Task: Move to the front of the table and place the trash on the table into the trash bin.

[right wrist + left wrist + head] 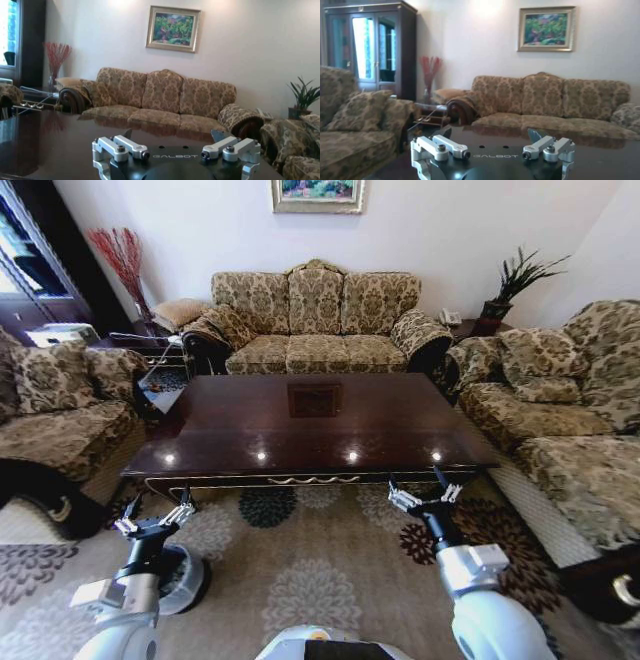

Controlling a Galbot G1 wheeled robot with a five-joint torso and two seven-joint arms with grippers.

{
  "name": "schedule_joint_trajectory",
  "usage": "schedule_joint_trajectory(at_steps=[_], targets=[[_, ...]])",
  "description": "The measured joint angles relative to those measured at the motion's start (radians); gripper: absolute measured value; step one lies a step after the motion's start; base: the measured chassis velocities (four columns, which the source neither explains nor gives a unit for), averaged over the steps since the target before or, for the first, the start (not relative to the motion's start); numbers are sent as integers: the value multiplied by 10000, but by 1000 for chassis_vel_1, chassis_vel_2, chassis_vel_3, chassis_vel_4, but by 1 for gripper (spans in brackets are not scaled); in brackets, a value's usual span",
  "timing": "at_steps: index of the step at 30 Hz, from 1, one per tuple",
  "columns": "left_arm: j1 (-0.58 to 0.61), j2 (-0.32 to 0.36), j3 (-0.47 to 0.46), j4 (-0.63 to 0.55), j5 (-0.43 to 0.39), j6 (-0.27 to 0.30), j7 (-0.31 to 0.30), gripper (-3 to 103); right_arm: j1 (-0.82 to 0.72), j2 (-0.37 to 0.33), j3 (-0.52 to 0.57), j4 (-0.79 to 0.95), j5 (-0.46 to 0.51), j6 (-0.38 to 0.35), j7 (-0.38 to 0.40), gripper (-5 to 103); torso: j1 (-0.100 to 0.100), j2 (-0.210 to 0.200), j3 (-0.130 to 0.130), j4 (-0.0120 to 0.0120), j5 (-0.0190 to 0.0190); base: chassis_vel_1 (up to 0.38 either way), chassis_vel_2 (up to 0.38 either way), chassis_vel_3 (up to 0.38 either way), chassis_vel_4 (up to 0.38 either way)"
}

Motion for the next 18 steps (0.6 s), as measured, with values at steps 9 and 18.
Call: schedule_joint_trajectory(at_steps=[9, 18], targets=[[122, 104, 35, -17, 47, 226, 657, 100, -462, 227, 826, -283, 152, 1167, -1234, 100, 0, 0, -1, 6, -29, -36, -50, 26, 18], [-307, 550, 669, 217, -375, 1095, 839, 100, -409, 930, 1951, -315, 933, 456, -1623, 100, 0, 0, 0, 3, -3, 16, 25, -11, -12]])
